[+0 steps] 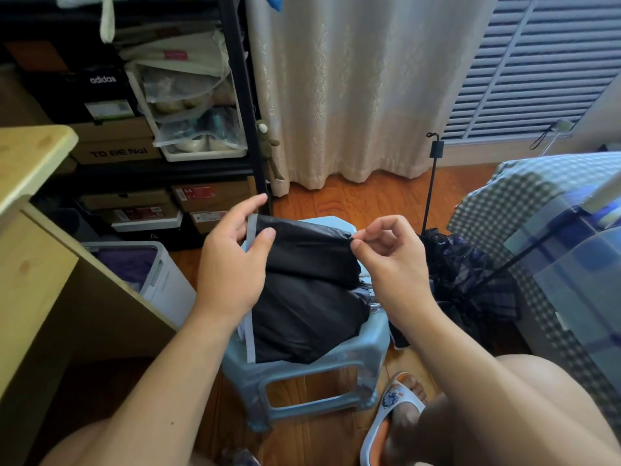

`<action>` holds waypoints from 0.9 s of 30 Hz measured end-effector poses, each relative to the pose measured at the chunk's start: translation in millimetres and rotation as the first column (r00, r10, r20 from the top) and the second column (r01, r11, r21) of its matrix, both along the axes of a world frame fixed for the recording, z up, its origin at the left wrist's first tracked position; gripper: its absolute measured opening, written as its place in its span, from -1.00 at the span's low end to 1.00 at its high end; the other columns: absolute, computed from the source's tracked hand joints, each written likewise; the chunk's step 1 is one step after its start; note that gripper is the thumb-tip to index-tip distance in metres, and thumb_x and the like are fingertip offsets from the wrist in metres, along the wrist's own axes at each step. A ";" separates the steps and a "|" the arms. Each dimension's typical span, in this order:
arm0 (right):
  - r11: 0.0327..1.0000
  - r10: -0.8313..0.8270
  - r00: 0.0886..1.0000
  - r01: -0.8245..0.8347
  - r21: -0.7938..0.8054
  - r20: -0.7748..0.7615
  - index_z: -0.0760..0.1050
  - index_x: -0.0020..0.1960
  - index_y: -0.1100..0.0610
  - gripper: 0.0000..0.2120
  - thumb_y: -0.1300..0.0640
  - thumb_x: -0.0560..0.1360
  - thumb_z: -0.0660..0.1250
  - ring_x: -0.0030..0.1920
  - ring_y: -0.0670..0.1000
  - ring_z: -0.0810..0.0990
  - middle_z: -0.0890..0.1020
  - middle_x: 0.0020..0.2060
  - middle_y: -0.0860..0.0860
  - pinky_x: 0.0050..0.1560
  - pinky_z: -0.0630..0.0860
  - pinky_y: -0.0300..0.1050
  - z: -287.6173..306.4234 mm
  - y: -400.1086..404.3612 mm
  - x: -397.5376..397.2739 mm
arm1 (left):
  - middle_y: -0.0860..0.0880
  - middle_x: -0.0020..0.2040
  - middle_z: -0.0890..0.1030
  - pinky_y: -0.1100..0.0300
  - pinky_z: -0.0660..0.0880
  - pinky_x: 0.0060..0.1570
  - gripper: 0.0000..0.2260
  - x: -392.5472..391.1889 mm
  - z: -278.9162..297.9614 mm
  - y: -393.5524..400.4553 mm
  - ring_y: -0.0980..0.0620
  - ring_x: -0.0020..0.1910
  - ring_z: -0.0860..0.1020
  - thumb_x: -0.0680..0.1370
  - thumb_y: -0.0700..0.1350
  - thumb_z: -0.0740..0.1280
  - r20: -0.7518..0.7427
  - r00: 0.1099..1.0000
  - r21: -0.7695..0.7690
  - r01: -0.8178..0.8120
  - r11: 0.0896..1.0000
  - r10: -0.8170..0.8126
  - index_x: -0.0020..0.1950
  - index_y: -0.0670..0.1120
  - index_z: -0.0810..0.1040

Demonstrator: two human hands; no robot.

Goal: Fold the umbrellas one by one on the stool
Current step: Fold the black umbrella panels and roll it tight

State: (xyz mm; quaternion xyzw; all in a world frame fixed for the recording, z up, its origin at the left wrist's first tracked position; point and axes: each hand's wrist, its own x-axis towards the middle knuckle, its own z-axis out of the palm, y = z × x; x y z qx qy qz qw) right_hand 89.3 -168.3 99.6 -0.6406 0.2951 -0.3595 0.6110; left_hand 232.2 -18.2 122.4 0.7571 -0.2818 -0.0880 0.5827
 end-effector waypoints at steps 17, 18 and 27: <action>0.999 -0.048 0.998 0.049 0.008 -0.026 0.55 0.06 0.07 -0.70 0.38 0.47 0.50 -0.21 -0.09 0.55 0.56 -0.27 -0.07 -0.07 0.57 -0.15 1.0 -0.9 -0.2 | 0.24 0.13 0.64 0.18 0.60 0.19 -0.71 -1.9 0.1 -2.7 0.28 0.14 0.61 0.62 -0.19 0.39 0.138 0.990 -0.051 -0.018 0.999 0.025 0.27 0.13 0.59; 0.999 -0.045 0.998 0.045 0.001 -0.044 0.55 0.07 0.05 -0.69 0.37 0.46 0.51 -0.22 -0.10 0.53 0.54 -0.28 -0.08 -0.09 0.56 -0.17 0.5 -0.6 0.2 | 0.25 0.15 0.63 0.18 0.58 0.22 -0.70 -2.1 0.1 -2.3 0.29 0.18 0.60 0.62 -0.17 0.38 0.155 0.988 -0.048 -0.010 0.999 0.018 0.30 0.14 0.58; 0.994 0.086 0.992 -0.080 0.068 -0.088 0.57 0.29 0.01 -0.67 0.29 0.58 0.41 0.00 0.00 0.73 0.74 -0.13 -0.01 0.16 0.66 0.00 3.3 -3.2 -5.2 | 0.35 0.13 0.63 0.24 0.54 0.24 -0.65 -0.4 4.2 1.7 0.27 0.18 0.60 0.67 -0.20 0.30 0.170 0.984 -0.073 0.069 0.995 -0.056 0.36 0.18 0.52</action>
